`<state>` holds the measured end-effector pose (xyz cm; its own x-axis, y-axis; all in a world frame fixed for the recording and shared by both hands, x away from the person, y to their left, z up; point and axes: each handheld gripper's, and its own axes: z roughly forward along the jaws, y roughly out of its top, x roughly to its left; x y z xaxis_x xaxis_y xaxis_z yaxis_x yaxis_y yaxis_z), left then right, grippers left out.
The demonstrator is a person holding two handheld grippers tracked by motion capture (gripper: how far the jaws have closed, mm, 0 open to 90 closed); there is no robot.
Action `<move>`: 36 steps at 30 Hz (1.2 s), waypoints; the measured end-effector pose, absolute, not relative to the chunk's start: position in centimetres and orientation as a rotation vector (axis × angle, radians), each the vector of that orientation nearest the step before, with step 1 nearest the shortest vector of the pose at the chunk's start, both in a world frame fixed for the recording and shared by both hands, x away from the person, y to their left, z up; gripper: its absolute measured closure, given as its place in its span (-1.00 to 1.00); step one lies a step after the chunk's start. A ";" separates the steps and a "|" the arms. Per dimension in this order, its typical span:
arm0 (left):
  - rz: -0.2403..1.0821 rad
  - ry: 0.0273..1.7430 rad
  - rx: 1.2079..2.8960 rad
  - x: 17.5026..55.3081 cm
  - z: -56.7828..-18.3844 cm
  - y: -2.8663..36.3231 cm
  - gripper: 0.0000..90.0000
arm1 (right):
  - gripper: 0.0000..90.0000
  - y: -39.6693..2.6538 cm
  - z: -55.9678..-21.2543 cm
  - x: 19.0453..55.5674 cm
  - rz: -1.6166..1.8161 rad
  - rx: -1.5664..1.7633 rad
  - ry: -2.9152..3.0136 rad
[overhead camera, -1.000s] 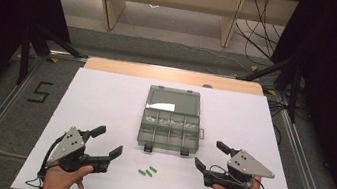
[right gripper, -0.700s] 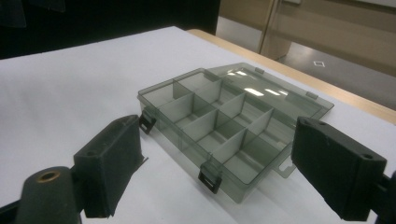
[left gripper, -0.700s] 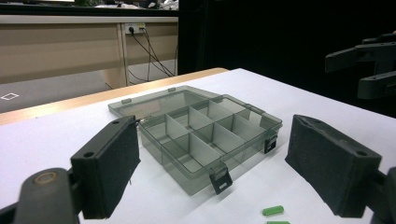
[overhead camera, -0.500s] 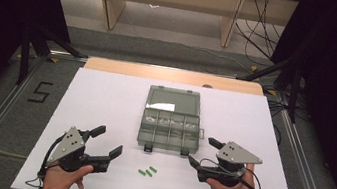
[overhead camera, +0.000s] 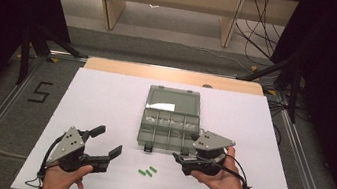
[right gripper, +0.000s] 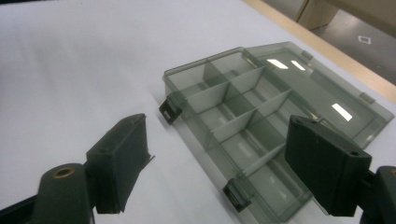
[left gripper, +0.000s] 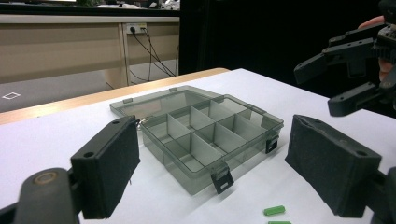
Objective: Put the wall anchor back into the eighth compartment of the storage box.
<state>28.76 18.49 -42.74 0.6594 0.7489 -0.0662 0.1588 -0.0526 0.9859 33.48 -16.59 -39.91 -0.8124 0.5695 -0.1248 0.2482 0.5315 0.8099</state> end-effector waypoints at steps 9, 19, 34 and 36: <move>0.570 0.767 1.585 28.8 -42.7 18.5 -0.64 | -0.33 -13.2 -40.8 33.8 1.008 0.587 2.586; 0.572 0.764 1.584 28.8 -42.7 18.5 -0.64 | -0.27 -11.4 -41.9 34.6 0.903 0.575 2.691; 0.569 0.766 1.579 28.7 -42.7 18.5 -0.64 | -0.02 -8.3 -43.8 35.7 0.752 0.514 2.849; 0.570 0.762 1.579 28.7 -42.7 18.5 -0.64 | 0.00 -8.0 -44.1 35.7 0.730 0.513 2.856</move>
<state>28.70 18.51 -42.69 0.6617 0.7472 -0.0622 0.1522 -0.0527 0.9869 35.71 -7.95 -44.07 -0.9303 0.3620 -0.0586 0.2895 0.8232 0.4884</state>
